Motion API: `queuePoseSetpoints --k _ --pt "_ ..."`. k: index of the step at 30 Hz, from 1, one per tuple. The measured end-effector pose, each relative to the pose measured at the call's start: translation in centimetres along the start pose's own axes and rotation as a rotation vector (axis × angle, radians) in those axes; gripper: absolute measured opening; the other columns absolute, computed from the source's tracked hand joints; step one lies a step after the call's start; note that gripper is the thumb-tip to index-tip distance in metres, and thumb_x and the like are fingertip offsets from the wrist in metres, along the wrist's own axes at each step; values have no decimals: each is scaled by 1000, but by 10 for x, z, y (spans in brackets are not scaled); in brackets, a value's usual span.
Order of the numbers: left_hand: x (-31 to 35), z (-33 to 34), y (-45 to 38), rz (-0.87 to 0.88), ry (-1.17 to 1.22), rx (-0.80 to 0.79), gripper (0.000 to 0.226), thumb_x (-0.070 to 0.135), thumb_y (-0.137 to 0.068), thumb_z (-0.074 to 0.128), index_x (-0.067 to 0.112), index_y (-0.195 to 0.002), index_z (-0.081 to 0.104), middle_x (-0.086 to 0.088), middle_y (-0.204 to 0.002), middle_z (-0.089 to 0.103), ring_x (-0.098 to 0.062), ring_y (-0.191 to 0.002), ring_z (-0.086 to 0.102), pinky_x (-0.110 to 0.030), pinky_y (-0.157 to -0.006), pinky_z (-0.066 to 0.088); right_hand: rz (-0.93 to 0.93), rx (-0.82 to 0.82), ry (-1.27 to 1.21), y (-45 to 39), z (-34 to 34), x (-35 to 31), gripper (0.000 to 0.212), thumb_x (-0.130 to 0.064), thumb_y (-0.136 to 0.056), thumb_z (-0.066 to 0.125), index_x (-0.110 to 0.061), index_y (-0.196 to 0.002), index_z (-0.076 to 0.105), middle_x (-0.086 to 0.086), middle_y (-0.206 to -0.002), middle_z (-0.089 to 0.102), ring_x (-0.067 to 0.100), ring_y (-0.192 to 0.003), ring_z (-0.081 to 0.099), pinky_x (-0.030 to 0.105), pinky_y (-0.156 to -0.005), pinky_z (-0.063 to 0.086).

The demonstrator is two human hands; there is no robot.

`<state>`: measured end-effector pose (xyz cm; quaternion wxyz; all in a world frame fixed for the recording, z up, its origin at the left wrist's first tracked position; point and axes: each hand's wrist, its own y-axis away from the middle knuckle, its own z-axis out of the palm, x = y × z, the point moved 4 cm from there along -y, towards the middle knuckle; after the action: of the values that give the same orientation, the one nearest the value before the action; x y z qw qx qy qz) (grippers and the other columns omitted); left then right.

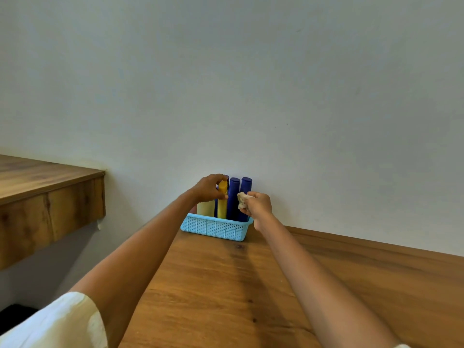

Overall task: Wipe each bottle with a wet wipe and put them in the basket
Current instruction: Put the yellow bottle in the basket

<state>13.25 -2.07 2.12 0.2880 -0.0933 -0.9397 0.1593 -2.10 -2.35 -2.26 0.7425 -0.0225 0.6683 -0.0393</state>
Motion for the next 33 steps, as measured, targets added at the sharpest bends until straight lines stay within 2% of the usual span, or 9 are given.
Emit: queuePoseSetpoints --k 3,8,12,14,18,21,25,29,33 --pt "-1 3 3 26 -100 74 58 26 -81 71 12 -133 49 -10 -137 50 -24 -123 47 -33 -98 38 8 36 -13 -1 -6 2 22 -5 -91 55 -6 -112 61 12 -101 66 20 -80 61 27 -71 55" --pt "10 1 14 53 -257 237 59 46 -86 60 17 -135 48 -6 -150 33 -25 -135 33 -43 -108 29 -21 58 -11 7 -15 -4 19 -4 -92 54 -8 -106 66 9 -100 67 19 -83 63 28 -74 57" --pt "43 -1 43 142 -71 527 41 35 -90 58 15 -125 57 -3 -132 52 -19 -116 51 -29 -94 40 -72 84 16 17 -23 -13 19 -1 -90 56 -8 -102 69 11 -100 69 17 -80 65 23 -72 56" --pt "61 7 58 99 132 479 39 31 -91 59 13 -125 57 -2 -117 61 -14 -100 56 -24 -84 45 -98 106 26 24 -28 -18 19 -1 -89 56 -10 -103 65 9 -101 67 18 -86 65 24 -73 56" --pt "80 38 74 -12 499 161 41 17 -86 67 5 -124 55 -9 -105 66 -14 -80 63 -25 -72 54 -113 158 -12 48 -46 -19 17 -7 -85 65 -10 -101 60 6 -97 67 20 -87 67 30 -77 57" --pt "88 47 88 -104 666 206 31 4 -84 67 0 -114 59 -14 -95 66 -16 -70 64 -24 -63 56 -128 135 -67 72 -63 -16 13 -4 -80 70 -10 -91 67 9 -92 71 19 -83 69 30 -76 57" --pt "119 67 110 -169 740 230 16 7 -83 68 6 -97 63 -13 -87 68 -18 -71 64 -28 -63 55 -168 205 -77 108 -97 -19 10 -7 -82 66 -17 -79 68 4 -84 70 14 -74 65 27 -68 53" --pt "169 90 135 -196 782 290 14 15 -82 69 13 -94 63 -8 -89 67 -18 -80 64 -31 -73 55 -89 223 -156 147 -140 -31 9 -15 -84 63 -10 -84 71 7 -78 70 19 -72 67 32 -66 57" --pt "234 123 165 -164 800 240 13 13 -85 63 11 -98 63 -2 -90 65 -15 -83 62 -25 -71 52 -151 203 -76 183 -195 -49 17 -15 -87 65 -4 -100 67 10 -88 69 20 -82 67 23 -63 57"
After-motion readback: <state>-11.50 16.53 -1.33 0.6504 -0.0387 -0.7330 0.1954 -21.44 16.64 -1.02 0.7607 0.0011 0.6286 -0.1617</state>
